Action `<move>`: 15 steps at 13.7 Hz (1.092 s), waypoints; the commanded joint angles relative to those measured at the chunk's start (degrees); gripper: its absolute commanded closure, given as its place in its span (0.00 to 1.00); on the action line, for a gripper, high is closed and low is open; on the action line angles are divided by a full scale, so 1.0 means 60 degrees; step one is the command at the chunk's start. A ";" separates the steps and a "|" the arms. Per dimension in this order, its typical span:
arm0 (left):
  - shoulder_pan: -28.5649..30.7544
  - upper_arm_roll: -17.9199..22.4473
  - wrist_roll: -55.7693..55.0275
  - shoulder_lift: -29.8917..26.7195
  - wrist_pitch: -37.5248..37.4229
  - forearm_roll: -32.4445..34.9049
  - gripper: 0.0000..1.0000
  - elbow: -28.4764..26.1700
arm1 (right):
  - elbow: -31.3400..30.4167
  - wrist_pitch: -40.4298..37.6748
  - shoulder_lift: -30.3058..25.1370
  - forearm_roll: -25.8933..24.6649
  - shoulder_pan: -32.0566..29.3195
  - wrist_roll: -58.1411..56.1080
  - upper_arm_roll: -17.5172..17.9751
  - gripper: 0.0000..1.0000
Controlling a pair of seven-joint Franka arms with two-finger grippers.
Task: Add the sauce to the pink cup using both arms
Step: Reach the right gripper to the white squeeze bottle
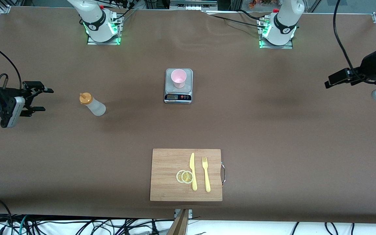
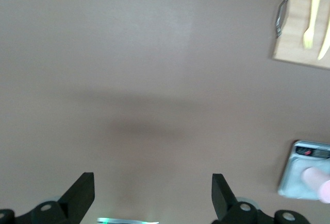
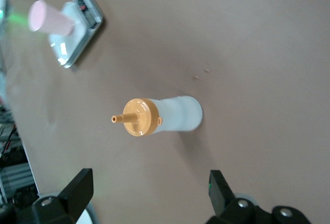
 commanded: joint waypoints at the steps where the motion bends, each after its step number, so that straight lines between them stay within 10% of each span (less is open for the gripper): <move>1: 0.0769 -0.0808 0.0883 -0.0158 -0.0118 0.0426 0.00 -0.0278 | -0.0751 0.0214 0.0135 0.1081 -0.0560 -0.2380 0.0034 0.00; 9: 0.1079 -0.1646 0.0972 -0.0276 -0.0455 0.0997 0.00 -0.0440 | -0.1250 0.0055 0.2420 0.4670 -0.1543 -0.9019 0.0064 0.00; 15: 0.1065 -0.1661 0.0958 -0.0261 -0.0411 0.0939 0.00 -0.0381 | -0.1353 -0.1102 0.3784 0.5451 -0.1691 -1.2158 0.0064 0.00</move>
